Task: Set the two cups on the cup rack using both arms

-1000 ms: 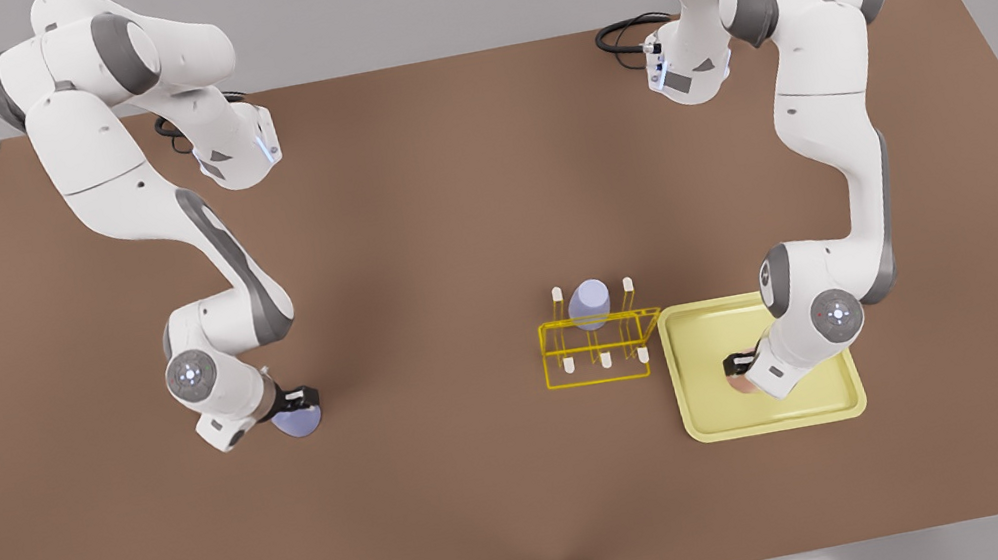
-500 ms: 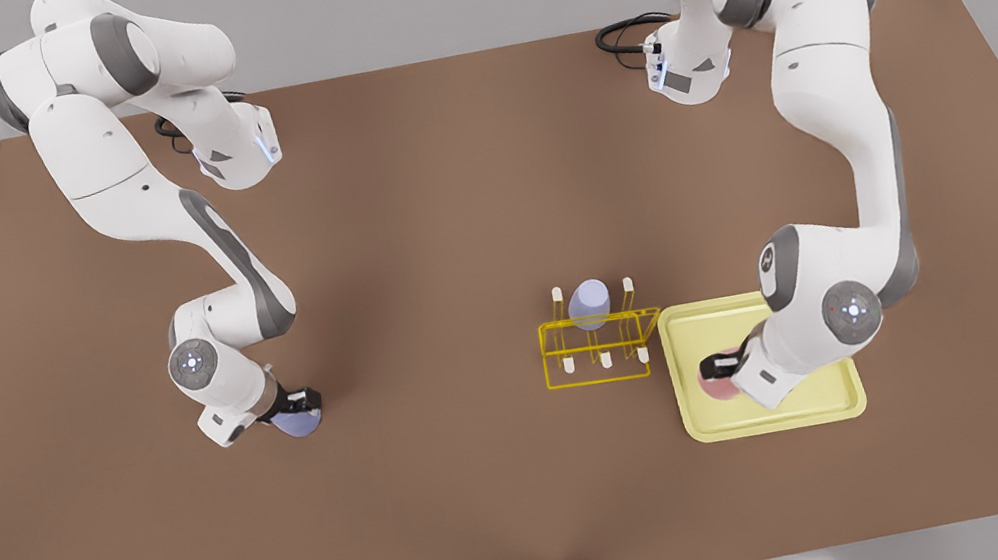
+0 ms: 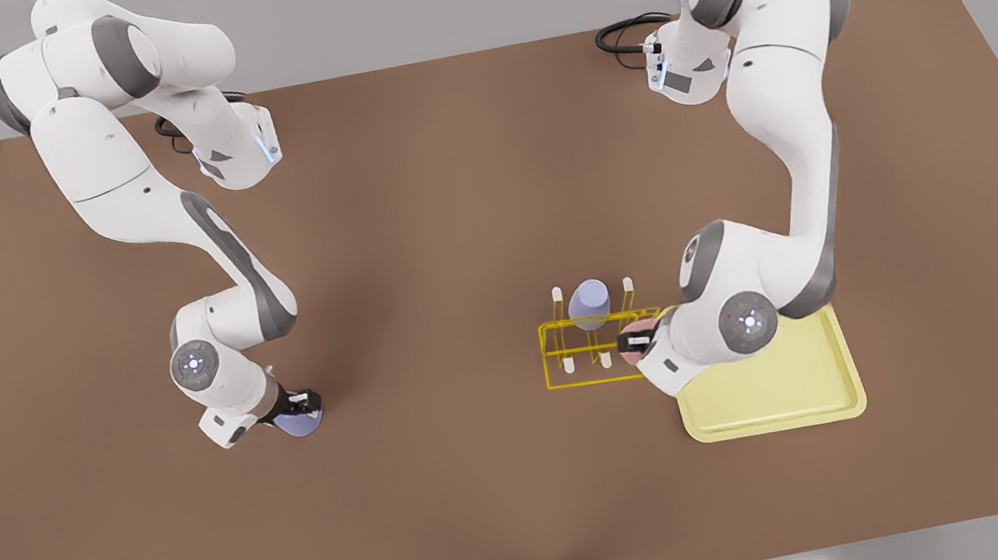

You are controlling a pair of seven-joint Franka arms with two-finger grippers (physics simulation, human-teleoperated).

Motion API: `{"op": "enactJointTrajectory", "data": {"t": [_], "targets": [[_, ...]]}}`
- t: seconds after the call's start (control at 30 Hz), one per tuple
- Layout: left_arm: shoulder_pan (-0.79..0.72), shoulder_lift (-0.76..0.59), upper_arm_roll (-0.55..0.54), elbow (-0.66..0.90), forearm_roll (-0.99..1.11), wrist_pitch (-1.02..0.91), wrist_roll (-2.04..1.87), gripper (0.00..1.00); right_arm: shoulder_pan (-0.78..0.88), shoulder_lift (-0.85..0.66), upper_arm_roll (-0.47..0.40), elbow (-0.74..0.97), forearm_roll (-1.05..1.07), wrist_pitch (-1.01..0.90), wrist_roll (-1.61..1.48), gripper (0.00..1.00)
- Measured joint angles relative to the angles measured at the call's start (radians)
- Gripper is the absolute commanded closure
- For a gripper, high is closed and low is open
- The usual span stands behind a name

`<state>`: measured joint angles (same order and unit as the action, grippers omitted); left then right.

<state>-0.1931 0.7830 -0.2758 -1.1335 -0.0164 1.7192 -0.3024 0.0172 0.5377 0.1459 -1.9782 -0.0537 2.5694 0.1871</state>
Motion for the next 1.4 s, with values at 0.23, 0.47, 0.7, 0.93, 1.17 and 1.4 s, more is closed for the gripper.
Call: {"op": "enactJointTrajectory", "data": {"t": [0.23, 0.47, 0.7, 0.93, 1.17, 1.4], "targets": [[0.040, -0.026, 0.005, 0.031, 0.009, -0.043, -0.036, 0.00, -0.002, 0.000, 0.001, 0.015, 0.001, -0.003, -0.004, 0.15], [0.160, -0.487, 0.220, -0.187, 0.037, -0.258, 0.014, 0.00, -0.001, -0.023, 0.011, 0.035, 0.002, -0.029, -0.012, 0.15], [0.136, -0.514, 0.233, -0.201, 0.026, -0.320, 0.091, 0.00, -0.004, -0.055, 0.071, 0.059, 0.007, -0.052, -0.036, 0.15], [0.126, -0.486, 0.203, -0.129, 0.008, -0.360, 0.137, 0.00, -0.007, -0.055, 0.148, 0.103, 0.041, -0.060, -0.072, 0.15], [0.145, -0.478, 0.197, -0.129, -0.018, -0.378, 0.168, 0.00, 0.024, -0.024, 0.217, 0.208, 0.221, -0.073, -0.099, 0.15], [0.161, -0.448, 0.196, -0.136, -0.031, -0.400, 0.189, 0.00, 0.099, 0.060, 0.220, 0.385, 0.399, -0.114, -0.113, 0.15]]}}
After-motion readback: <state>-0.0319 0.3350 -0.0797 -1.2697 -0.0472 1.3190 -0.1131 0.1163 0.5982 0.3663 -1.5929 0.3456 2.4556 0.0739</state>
